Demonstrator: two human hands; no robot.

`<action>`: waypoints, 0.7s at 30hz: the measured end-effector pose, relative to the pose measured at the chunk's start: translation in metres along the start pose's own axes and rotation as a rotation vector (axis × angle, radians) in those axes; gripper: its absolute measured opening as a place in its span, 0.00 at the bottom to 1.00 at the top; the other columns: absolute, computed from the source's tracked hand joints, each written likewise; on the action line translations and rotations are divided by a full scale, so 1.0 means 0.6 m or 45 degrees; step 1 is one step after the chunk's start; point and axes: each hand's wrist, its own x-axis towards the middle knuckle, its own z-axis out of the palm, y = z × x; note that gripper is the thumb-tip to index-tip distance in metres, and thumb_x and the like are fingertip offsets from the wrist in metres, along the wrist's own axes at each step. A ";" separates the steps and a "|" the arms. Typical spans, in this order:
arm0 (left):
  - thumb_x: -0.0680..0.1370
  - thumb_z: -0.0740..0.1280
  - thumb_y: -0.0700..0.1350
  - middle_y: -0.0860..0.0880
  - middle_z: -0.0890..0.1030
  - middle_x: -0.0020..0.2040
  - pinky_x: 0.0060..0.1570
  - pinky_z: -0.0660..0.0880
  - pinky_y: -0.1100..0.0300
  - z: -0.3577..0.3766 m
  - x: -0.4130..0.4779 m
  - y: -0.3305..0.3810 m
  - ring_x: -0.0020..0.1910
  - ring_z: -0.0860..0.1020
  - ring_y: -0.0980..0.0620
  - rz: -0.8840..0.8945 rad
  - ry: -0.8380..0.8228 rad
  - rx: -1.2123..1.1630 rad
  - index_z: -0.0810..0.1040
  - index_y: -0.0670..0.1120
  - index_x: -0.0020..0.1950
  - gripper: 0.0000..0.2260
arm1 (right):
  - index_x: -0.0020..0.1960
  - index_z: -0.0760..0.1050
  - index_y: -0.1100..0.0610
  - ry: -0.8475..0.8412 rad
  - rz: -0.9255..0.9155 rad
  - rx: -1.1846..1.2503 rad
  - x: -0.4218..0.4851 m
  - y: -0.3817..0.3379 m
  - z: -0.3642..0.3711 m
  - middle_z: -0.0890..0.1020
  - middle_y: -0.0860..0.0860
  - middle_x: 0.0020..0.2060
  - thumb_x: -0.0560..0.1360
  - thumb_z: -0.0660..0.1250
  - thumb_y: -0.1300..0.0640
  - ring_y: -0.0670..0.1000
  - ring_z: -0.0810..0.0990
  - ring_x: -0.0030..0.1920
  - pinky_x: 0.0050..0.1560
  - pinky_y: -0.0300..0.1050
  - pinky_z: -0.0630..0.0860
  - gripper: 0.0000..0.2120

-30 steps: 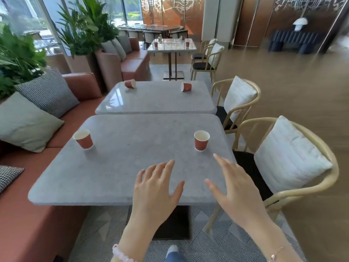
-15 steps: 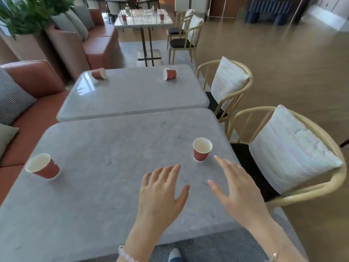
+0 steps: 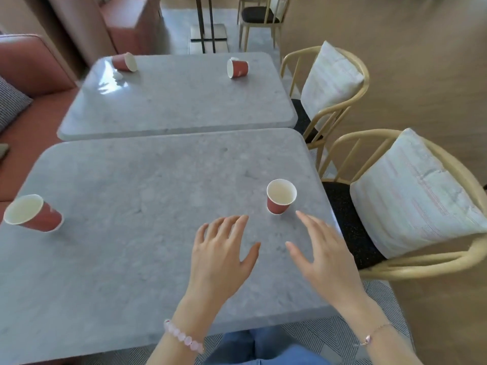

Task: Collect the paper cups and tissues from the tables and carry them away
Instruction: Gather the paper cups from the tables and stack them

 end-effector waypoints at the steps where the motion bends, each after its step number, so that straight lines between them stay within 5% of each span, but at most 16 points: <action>1: 0.73 0.64 0.55 0.49 0.82 0.54 0.53 0.75 0.49 0.005 0.002 0.000 0.52 0.80 0.45 -0.011 -0.009 -0.002 0.78 0.44 0.60 0.21 | 0.69 0.69 0.57 -0.009 0.004 0.005 0.002 0.007 0.004 0.77 0.51 0.62 0.74 0.70 0.51 0.53 0.75 0.62 0.63 0.44 0.66 0.27; 10: 0.73 0.66 0.54 0.48 0.82 0.54 0.53 0.75 0.49 0.059 0.014 0.005 0.52 0.80 0.46 -0.090 -0.117 -0.013 0.78 0.44 0.60 0.20 | 0.70 0.68 0.55 -0.120 0.070 0.098 0.026 0.073 0.053 0.74 0.50 0.65 0.75 0.67 0.48 0.51 0.71 0.66 0.65 0.46 0.67 0.26; 15: 0.74 0.58 0.57 0.49 0.82 0.52 0.51 0.76 0.51 0.072 0.031 0.014 0.49 0.81 0.46 -0.125 -0.094 -0.015 0.79 0.44 0.58 0.22 | 0.70 0.67 0.55 -0.167 0.230 0.284 0.059 0.115 0.104 0.73 0.51 0.66 0.74 0.68 0.47 0.51 0.70 0.67 0.64 0.42 0.64 0.28; 21: 0.74 0.59 0.56 0.50 0.82 0.51 0.50 0.76 0.52 0.075 0.044 0.010 0.48 0.81 0.47 -0.169 -0.036 -0.044 0.79 0.44 0.57 0.21 | 0.75 0.56 0.54 -0.120 0.524 0.574 0.116 0.147 0.179 0.65 0.50 0.72 0.64 0.76 0.43 0.49 0.62 0.72 0.70 0.47 0.63 0.47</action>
